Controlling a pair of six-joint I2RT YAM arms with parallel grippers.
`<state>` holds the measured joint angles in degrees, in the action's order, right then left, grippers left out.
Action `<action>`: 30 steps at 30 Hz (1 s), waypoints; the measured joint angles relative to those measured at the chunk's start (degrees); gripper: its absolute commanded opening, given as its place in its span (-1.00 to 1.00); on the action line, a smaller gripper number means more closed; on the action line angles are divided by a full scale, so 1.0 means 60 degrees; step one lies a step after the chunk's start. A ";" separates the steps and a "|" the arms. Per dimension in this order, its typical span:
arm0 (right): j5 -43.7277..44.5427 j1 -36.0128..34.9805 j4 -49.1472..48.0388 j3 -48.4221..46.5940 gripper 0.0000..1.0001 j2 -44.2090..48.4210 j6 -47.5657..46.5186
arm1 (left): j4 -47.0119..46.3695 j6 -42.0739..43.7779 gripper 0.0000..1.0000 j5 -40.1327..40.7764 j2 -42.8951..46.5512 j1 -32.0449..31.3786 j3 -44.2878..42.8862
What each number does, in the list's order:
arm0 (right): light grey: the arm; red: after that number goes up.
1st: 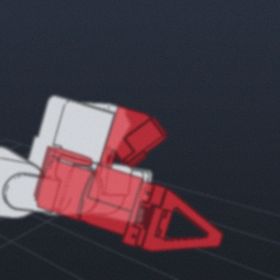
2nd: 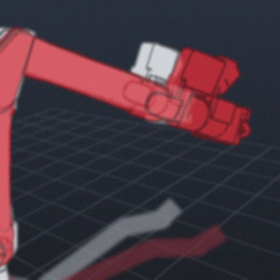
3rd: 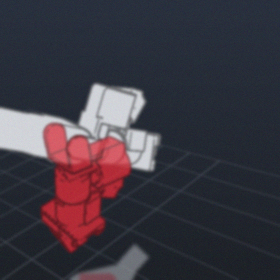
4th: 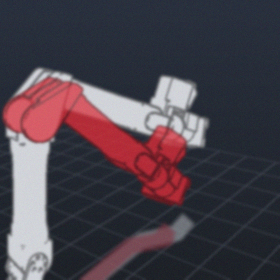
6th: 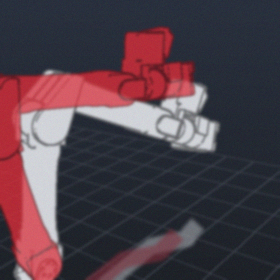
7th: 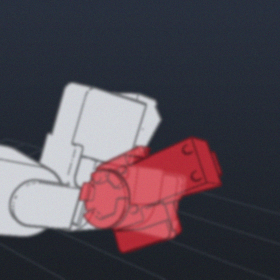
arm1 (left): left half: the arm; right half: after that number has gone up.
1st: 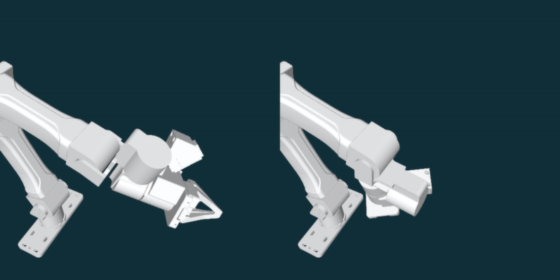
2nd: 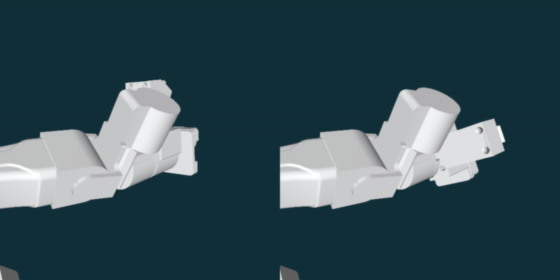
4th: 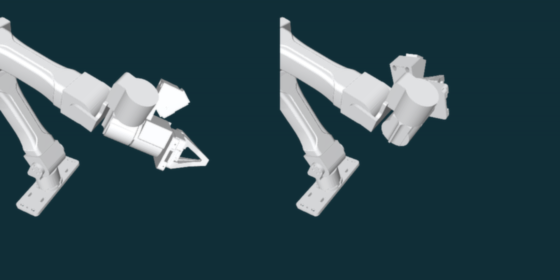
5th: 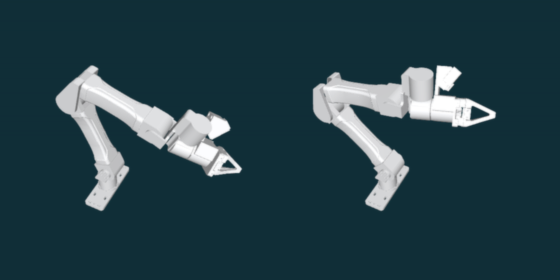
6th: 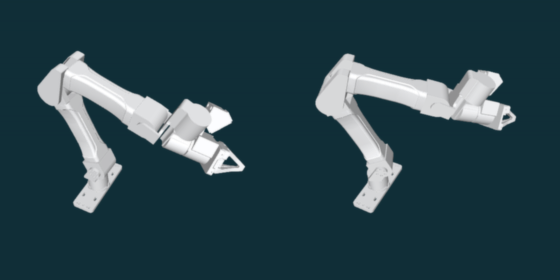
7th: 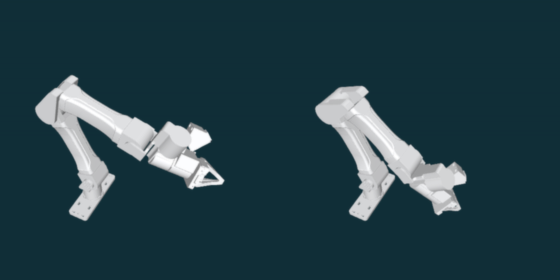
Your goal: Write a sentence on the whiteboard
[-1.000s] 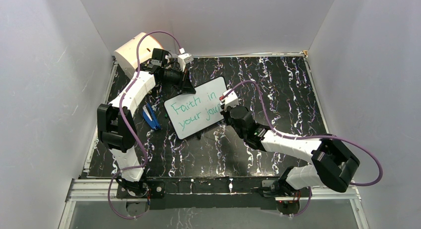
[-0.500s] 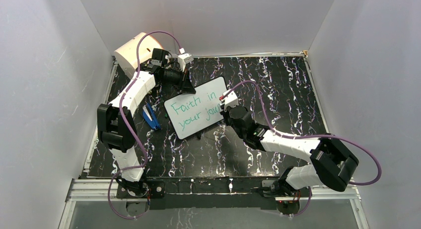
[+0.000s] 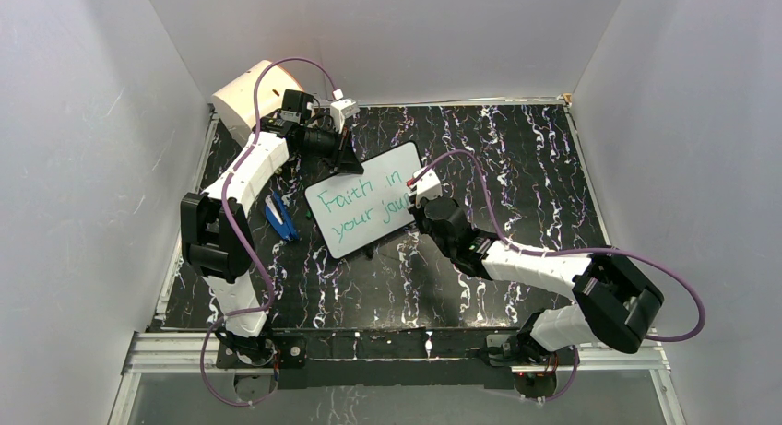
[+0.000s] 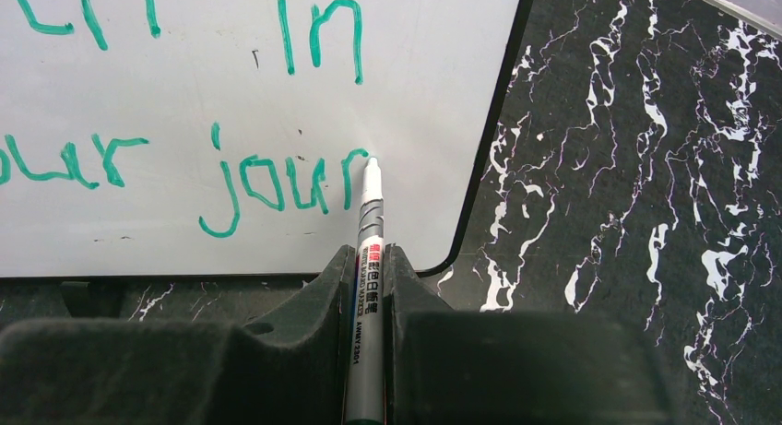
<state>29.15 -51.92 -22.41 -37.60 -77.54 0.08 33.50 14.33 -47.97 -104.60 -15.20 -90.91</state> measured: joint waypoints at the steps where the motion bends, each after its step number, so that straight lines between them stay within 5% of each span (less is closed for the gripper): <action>1: -0.0004 0.0004 0.0000 0.0000 -1.00 0.0000 0.0000 | 0.0000 0.0000 -1.00 0.0000 0.0000 0.0000 0.0000; 30: -0.0135 0.0018 0.0444 0.0168 -1.00 0.0040 0.0266 | 0.0058 0.0000 -1.00 0.0025 -0.0036 -0.0004 -0.0055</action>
<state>28.34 -51.81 -19.75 -36.60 -77.30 1.67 33.85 14.33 -47.81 -104.81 -15.22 -91.24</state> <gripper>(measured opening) 0.199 0.075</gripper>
